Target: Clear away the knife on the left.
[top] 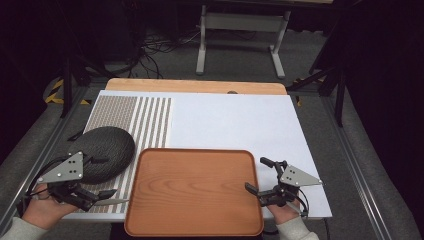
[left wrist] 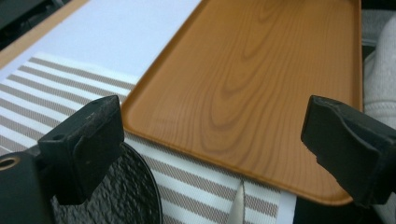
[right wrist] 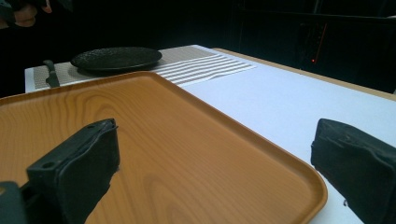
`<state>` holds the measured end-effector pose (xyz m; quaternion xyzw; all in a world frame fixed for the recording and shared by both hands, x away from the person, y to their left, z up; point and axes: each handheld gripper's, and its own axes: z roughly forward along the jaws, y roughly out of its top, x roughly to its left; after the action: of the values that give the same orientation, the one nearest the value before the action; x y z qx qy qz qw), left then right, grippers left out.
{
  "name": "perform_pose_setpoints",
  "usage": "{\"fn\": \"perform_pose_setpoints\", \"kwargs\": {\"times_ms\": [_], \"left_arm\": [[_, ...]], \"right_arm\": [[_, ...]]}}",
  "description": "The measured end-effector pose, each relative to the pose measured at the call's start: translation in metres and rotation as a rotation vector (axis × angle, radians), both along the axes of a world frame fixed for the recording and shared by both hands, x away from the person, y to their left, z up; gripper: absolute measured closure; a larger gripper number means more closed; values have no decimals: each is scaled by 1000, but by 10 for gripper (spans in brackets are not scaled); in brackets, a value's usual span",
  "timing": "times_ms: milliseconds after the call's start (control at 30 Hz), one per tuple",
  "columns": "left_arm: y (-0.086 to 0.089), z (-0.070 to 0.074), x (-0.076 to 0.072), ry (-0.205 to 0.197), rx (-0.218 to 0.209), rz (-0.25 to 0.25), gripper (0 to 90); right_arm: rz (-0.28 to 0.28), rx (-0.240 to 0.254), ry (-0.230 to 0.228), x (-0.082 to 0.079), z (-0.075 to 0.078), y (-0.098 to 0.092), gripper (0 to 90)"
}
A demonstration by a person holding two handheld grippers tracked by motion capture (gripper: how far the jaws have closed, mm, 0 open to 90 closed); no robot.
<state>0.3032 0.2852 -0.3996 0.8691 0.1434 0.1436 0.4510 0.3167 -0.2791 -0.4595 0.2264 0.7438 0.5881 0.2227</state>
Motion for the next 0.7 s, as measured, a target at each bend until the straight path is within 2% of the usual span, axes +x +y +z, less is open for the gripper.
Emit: {"fn": "perform_pose_setpoints", "kwargs": {"times_ms": [133,233,333,367,433,700], "left_arm": [[2,1,2,29,76,-6,67],[6,1,3,51,115,-11,74],[9,2,3,60,134,-20,98],[11,2,3,67,156,-27,103],[11,2,3,72,163,-28,111],[18,-3,7,133,247,-52,141]], "right_arm": [[4,3,0,0,0,0,17],[6,0,-1,0,0,0,18],[6,0,0,0,0,0,18],[7,-1,-2,0,0,0,18],[6,-1,0,0,0,0,18],[7,-4,0,0,0,1,18]]}}
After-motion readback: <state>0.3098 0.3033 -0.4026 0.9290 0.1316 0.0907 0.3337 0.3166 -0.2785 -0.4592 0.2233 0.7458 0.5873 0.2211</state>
